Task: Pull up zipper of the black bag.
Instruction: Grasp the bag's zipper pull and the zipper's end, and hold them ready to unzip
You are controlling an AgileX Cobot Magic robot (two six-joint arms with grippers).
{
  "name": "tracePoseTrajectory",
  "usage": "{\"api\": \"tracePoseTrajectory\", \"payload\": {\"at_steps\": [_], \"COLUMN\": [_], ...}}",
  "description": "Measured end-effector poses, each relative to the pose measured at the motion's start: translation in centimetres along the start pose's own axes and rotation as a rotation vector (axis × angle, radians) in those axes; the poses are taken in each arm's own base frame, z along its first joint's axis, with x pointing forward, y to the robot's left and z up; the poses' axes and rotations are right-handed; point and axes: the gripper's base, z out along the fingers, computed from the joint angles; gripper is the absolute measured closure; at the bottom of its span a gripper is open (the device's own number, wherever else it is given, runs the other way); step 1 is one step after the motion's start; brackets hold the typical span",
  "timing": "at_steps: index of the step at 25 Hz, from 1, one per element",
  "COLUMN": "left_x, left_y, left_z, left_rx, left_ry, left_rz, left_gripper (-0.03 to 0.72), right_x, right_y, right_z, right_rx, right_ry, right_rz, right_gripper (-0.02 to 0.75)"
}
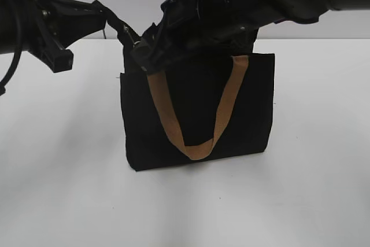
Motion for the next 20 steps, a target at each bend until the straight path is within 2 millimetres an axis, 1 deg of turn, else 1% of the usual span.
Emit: {"api": "tracePoseTrajectory", "payload": {"at_steps": [6,14,17,20], "left_x": [0.01,0.01,0.01,0.01], "left_y": [0.0,0.01,0.01,0.01], "left_z": [0.0,0.0,0.0,0.0], "left_rx": [0.0,-0.001,-0.001,-0.001], "left_ry": [0.001,0.001,0.002,0.002], "left_rz": [0.0,0.0,0.0,0.0], "left_gripper": [0.616,0.617,0.617,0.617], "right_x": [0.6,0.61,0.61,0.61], "right_y": [-0.23,-0.25,-0.25,-0.25], "right_z": [0.96,0.99,0.99,0.99], "right_rx": [0.015,0.018,0.018,0.018], "right_ry": [0.013,0.013,0.013,0.013], "right_rz": [0.003,0.004,0.004,0.004], "right_gripper": [0.388,0.395,0.452,0.534]}}
